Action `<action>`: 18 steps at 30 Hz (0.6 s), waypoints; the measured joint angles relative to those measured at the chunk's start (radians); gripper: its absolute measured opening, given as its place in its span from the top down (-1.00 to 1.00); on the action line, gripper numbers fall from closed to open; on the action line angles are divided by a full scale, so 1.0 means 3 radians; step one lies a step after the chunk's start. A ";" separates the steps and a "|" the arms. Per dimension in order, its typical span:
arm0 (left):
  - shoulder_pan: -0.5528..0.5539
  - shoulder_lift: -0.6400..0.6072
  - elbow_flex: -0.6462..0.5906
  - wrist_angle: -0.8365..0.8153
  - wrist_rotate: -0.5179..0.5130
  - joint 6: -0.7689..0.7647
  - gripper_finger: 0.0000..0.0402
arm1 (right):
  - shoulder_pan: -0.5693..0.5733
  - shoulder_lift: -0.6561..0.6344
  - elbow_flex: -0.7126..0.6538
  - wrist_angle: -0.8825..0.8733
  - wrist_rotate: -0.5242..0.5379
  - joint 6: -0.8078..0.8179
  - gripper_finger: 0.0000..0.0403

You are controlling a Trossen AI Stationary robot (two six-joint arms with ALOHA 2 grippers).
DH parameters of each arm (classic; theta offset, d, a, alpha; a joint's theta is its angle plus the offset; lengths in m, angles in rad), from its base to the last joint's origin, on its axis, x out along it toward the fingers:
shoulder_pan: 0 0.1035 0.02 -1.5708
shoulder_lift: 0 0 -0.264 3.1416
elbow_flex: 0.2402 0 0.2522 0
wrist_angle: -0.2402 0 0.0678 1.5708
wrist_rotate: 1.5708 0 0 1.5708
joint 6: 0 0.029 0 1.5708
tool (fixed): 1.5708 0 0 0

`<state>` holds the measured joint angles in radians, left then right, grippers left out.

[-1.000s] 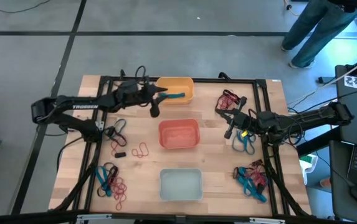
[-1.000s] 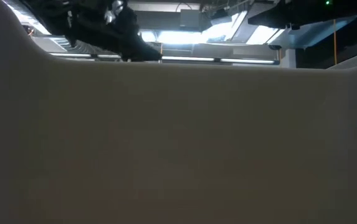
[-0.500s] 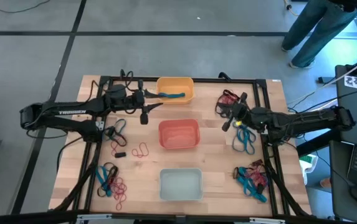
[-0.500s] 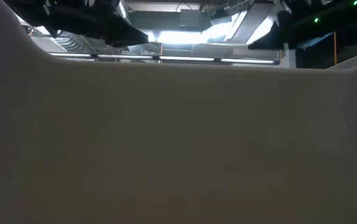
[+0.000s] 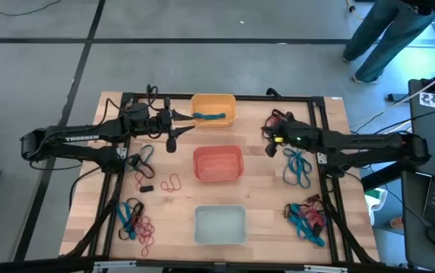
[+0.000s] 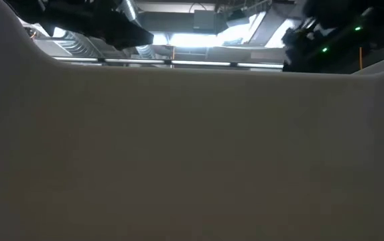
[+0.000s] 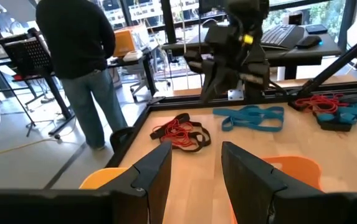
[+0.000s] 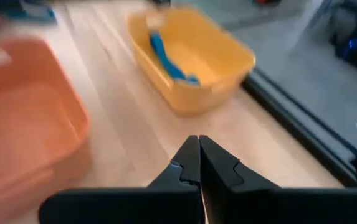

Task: Sort rubber bands into baskets
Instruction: Put the black rubber band in the orange bin

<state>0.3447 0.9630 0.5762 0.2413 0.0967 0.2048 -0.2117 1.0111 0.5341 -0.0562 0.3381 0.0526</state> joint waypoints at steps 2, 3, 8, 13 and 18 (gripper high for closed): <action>0.0000 -0.0001 0.0000 0.0001 0.0000 -0.0001 0.31 | -0.0061 0.0223 0.0190 -0.0306 -0.0014 -0.0001 1.00; 0.0000 0.0000 0.0000 0.0001 -0.0001 0.0000 0.31 | -0.0084 0.0325 0.0282 -0.0466 -0.0034 -0.0002 1.00; 0.0000 0.0000 0.0000 0.0001 -0.0001 0.0001 0.31 | -0.0113 0.0715 0.0642 -0.0967 -0.0036 -0.0001 1.00; 0.0000 0.0000 0.0000 0.0000 -0.0001 0.0004 0.31 | -0.0113 0.0981 0.0770 -0.1079 -0.0030 -0.0003 1.00; 0.0000 0.0000 0.0000 0.0001 -0.0001 -0.0025 0.31 | -0.0228 0.1192 0.0779 -0.1220 -0.0032 -0.0013 1.00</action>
<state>0.3447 0.9630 0.5762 0.2417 0.0963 0.1974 -0.2800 1.3686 0.7677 -0.4222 0.3284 0.0486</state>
